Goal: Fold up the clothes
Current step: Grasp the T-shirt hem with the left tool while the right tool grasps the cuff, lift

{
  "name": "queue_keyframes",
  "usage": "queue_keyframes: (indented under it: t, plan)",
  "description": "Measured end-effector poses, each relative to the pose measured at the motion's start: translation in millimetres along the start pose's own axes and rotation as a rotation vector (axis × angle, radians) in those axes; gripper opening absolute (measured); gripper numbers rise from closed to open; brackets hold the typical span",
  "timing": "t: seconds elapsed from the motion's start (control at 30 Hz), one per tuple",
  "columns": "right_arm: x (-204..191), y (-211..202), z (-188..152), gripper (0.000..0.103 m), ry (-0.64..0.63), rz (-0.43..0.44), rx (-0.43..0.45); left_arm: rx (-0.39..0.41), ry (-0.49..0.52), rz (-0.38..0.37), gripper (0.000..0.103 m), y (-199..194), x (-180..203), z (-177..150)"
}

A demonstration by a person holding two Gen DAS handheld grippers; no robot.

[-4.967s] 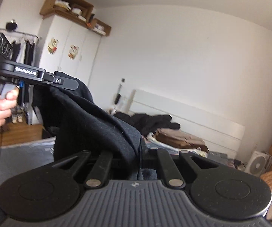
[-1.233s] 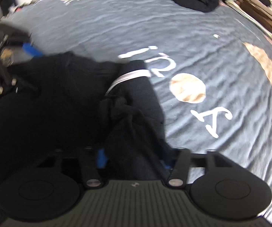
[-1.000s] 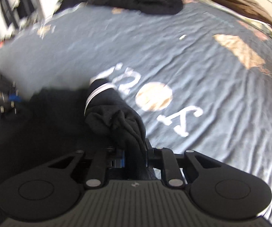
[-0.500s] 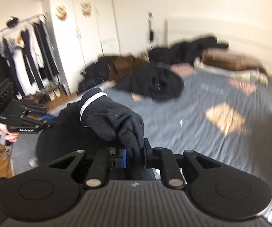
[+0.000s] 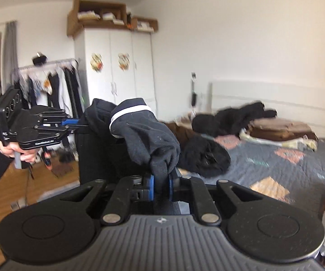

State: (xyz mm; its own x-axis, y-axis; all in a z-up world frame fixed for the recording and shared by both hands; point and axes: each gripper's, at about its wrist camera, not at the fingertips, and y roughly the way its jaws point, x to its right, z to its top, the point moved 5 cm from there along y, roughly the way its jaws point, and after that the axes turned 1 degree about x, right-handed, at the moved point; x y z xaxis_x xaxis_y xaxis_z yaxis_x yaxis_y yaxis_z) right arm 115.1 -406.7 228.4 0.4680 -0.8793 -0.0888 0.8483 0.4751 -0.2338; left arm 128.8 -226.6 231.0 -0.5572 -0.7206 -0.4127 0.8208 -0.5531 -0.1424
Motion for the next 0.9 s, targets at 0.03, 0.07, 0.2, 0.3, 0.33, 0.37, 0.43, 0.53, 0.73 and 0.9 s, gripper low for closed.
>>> queue_keyframes:
  t: [0.03, 0.07, 0.2, 0.3, 0.33, 0.37, 0.43, 0.53, 0.73, 0.9]
  plan:
    - [-6, -6, 8, 0.011, -0.003, 0.003, 0.025, 0.017, 0.013, 0.016, 0.008, -9, -1, 11]
    - [-11, -13, 17, 0.01, -0.009, 0.006, 0.049, 0.034, 0.026, 0.031, 0.008, -19, -1, 22]
    - [-38, -49, 54, 0.01, -0.047, 0.01, 0.15, 0.107, 0.104, 0.093, 0.008, -62, 1, 70]
    - [-59, -79, 81, 0.01, -0.09, -0.002, 0.205, 0.16, 0.157, 0.147, 0.008, -96, 3, 103]
    - [-65, -89, 89, 0.01, -0.107, -0.01, 0.218, 0.179, 0.166, 0.161, 0.008, -106, 5, 112]
    - [-71, -97, 97, 0.01, -0.125, -0.023, 0.229, 0.199, 0.173, 0.173, 0.008, -115, 6, 121]
    - [-82, -111, 109, 0.01, -0.162, -0.043, 0.243, 0.239, 0.187, 0.197, 0.008, -133, 9, 140]
    - [-94, -126, 125, 0.01, -0.21, -0.072, 0.261, 0.266, 0.191, 0.214, 0.008, -145, 13, 159]
    - [-88, -120, 139, 0.01, -0.235, -0.137, 0.245, 0.225, 0.175, 0.179, 0.008, -115, 25, 162]
    - [-52, -74, 125, 0.01, -0.186, -0.184, 0.161, 0.145, 0.138, 0.106, 0.008, -27, 39, 135]
